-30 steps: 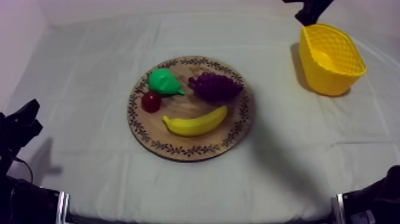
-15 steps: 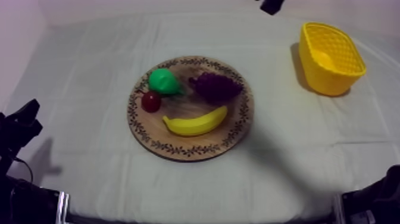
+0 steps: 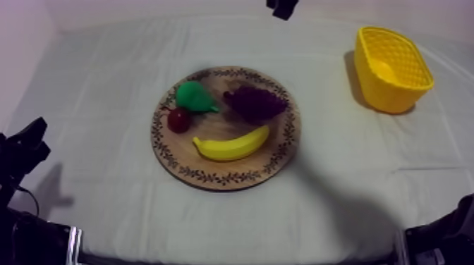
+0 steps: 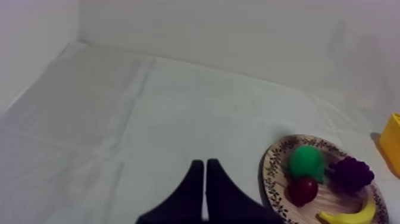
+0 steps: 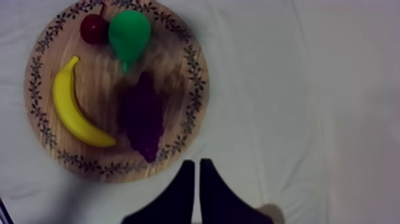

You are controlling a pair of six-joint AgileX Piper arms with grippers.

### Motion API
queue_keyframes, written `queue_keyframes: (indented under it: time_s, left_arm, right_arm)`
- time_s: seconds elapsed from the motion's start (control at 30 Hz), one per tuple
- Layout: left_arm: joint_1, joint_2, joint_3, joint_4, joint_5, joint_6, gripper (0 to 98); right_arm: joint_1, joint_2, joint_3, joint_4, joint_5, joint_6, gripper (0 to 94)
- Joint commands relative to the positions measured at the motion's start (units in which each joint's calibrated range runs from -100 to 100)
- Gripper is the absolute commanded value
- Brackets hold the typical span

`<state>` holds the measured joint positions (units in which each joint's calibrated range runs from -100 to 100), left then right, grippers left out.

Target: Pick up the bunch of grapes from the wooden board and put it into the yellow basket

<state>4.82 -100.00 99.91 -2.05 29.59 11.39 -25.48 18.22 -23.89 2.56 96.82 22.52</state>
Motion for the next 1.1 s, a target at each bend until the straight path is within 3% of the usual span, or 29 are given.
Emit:
queue_keyframes:
  time_s: [0.0, 0.4, 0.6, 0.73, 1.07]
  left_arm:
    - [0.0, 0.0, -0.02, -0.02, -0.01, 0.01, 0.1]
    - [0.0, 0.0, -0.02, -0.02, -0.01, 0.01, 0.1]
    - [0.0, 0.0, -0.02, -0.02, -0.01, 0.01, 0.1]
    - [0.0, 0.0, -0.02, -0.02, -0.01, 0.01, 0.1]
    - [0.0, 0.0, -0.02, -0.02, -0.01, 0.01, 0.1]
  right_arm:
    - [-0.05, 1.72, -0.74, 0.06, 0.48, -0.23, 2.1]
    - [-0.1, 9.24, -3.0, 0.43, 1.2, 0.42, 3.2]
    - [-0.35, 10.26, -0.73, 0.55, 1.24, 1.06, 10.8]
    - [-0.39, 10.42, -0.24, 0.58, 1.24, 1.57, 22.1]
    - [0.14, 10.32, -0.16, -0.45, 1.24, 3.61, 62.2]
